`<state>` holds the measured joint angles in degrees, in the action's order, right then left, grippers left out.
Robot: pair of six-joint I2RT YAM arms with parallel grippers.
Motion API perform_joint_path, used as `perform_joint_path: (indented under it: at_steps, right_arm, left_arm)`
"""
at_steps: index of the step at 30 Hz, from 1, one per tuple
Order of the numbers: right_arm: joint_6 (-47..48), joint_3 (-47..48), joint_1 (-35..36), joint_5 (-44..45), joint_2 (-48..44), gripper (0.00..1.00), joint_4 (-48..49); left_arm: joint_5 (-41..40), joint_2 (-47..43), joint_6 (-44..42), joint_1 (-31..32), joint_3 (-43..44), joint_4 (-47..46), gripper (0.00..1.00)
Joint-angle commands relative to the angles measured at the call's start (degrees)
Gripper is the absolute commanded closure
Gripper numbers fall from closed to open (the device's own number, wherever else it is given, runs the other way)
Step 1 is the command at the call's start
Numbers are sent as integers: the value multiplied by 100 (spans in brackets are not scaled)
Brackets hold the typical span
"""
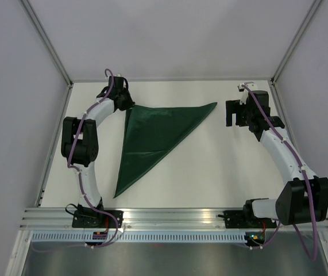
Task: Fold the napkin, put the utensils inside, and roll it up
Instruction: Fold the napkin at the center of the board.
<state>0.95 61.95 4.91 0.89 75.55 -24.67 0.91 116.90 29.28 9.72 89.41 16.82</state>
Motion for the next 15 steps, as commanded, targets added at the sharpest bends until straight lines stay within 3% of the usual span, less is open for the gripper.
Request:
perform_joint_path:
  at_steps: [1,15]
  right_arm:
    - [54,19,-16,43,39,3,-118]
    - [54,19,-7,43,83,3,-126]
  left_arm:
    - [182,78,-194,-66,270,49,98]
    - [278,166,-203,-189,385,58,98]
